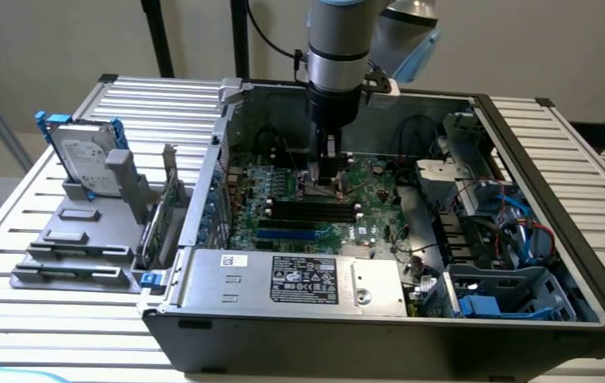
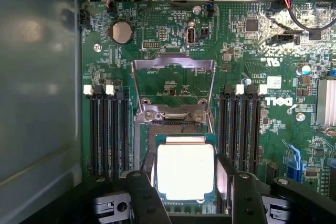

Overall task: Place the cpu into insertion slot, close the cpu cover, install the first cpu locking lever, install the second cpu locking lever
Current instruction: 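Place the cpu into insertion slot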

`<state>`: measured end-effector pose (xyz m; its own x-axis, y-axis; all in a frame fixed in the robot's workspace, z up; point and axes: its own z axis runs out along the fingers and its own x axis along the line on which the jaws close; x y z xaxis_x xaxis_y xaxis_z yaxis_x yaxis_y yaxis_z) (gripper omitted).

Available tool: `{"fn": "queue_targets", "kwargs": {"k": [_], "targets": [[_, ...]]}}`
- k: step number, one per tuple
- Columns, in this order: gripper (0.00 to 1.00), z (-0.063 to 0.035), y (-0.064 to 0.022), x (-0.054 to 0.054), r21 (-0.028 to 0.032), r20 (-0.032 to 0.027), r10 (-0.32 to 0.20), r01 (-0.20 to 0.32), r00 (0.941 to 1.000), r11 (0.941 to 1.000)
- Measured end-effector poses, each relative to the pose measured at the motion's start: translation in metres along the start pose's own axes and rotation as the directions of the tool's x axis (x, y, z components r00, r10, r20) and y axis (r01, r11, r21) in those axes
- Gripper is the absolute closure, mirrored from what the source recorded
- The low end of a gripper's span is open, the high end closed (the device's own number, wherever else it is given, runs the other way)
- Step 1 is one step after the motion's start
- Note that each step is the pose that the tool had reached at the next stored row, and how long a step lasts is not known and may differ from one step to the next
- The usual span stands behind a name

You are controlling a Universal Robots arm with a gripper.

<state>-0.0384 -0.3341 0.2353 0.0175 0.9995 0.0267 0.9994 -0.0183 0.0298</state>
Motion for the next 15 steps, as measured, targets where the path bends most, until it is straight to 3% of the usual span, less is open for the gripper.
{"fn": "queue_targets", "kwargs": {"k": [15], "targets": [[0.45,0.0185,-0.0006,0.004,0.0045,-0.0046,0.0,0.0,1.0,1.0]]}}
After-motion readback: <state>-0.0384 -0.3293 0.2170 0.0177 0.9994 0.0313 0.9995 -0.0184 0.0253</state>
